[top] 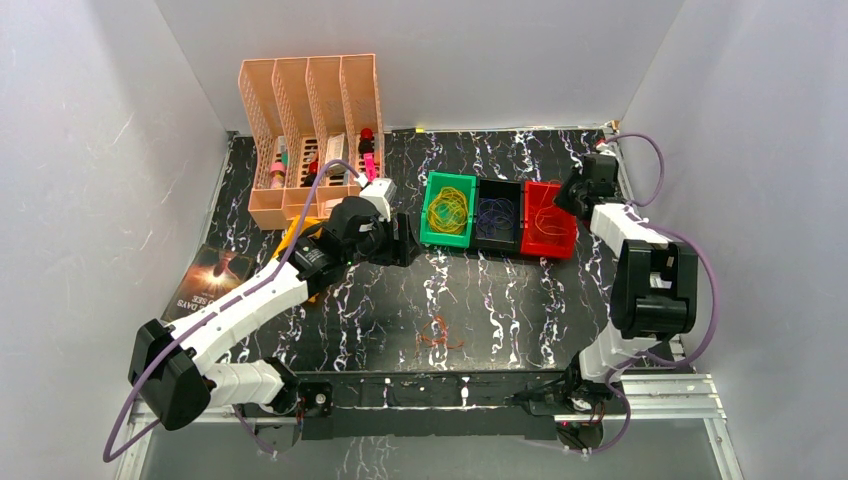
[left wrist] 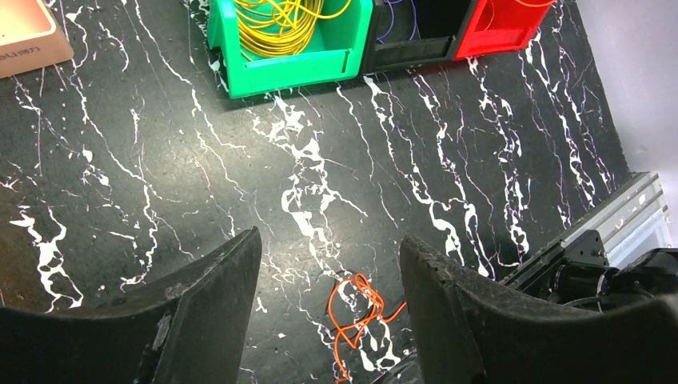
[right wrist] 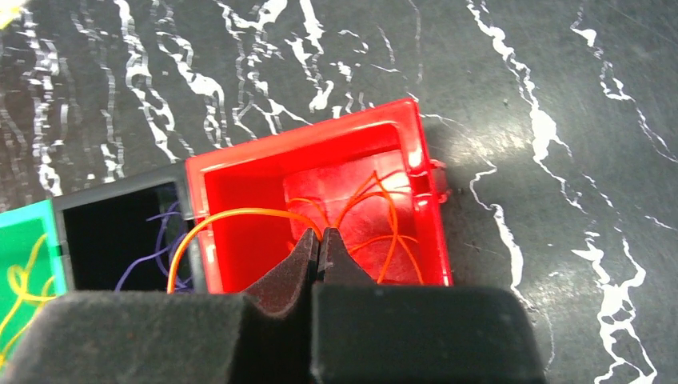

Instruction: Untangle the cables

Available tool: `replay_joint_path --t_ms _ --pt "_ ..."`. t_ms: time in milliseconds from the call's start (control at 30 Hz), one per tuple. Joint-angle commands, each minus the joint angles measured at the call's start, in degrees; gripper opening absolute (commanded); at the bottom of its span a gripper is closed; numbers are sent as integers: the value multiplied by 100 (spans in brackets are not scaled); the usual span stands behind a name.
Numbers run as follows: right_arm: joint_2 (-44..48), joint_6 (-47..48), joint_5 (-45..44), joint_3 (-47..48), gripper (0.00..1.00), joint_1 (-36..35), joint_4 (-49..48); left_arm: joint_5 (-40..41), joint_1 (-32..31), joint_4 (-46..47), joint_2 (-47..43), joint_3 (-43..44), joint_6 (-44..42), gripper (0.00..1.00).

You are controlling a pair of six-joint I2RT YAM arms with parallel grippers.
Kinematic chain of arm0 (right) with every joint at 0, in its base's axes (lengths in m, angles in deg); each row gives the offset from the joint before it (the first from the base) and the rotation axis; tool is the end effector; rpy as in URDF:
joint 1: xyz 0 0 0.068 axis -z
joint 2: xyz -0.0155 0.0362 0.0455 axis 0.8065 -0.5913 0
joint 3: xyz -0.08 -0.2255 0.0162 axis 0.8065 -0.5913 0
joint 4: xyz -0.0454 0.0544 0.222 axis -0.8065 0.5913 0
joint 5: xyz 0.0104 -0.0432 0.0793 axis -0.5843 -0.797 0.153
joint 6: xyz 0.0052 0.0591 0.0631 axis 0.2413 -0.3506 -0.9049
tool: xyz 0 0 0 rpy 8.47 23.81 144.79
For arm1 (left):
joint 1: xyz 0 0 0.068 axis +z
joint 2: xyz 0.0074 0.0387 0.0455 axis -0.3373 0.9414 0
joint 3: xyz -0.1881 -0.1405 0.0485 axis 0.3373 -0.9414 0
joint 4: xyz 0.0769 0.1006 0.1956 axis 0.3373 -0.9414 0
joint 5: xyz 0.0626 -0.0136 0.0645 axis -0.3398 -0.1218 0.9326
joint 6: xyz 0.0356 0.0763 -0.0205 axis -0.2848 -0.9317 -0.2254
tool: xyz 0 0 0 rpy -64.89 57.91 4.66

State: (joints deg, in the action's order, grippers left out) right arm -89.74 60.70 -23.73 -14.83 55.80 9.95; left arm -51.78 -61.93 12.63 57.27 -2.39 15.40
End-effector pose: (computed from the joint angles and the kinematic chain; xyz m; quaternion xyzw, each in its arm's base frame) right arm 0.3713 -0.0134 0.1877 0.2186 0.8526 0.1011 0.4638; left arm 0.2199 -0.2003 0.2699 0.1056 0.8408 -0.3085 0.4320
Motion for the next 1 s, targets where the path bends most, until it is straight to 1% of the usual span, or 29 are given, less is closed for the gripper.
replay_joint_path --t_ms 0,333,400,533,900,967 --pt "-169 236 -553 319 0 -93 147 7 16 -18 -118 -44 39 63" --pt "-562 387 -584 462 2 -176 292 -7 16 -43 -74 -28 47 63" --pt "-771 428 -604 525 2 -337 339 -25 12 -44 -45 -18 47 63" --pt "-940 501 -612 632 3 -375 447 -40 16 -45 -17 -18 64 63" --pt "-1215 611 -618 823 6 -484 628 -28 16 -62 -49 -61 75 63" --pt "-1209 612 -651 811 8 -490 624 -30 13 -67 -49 -70 75 63"
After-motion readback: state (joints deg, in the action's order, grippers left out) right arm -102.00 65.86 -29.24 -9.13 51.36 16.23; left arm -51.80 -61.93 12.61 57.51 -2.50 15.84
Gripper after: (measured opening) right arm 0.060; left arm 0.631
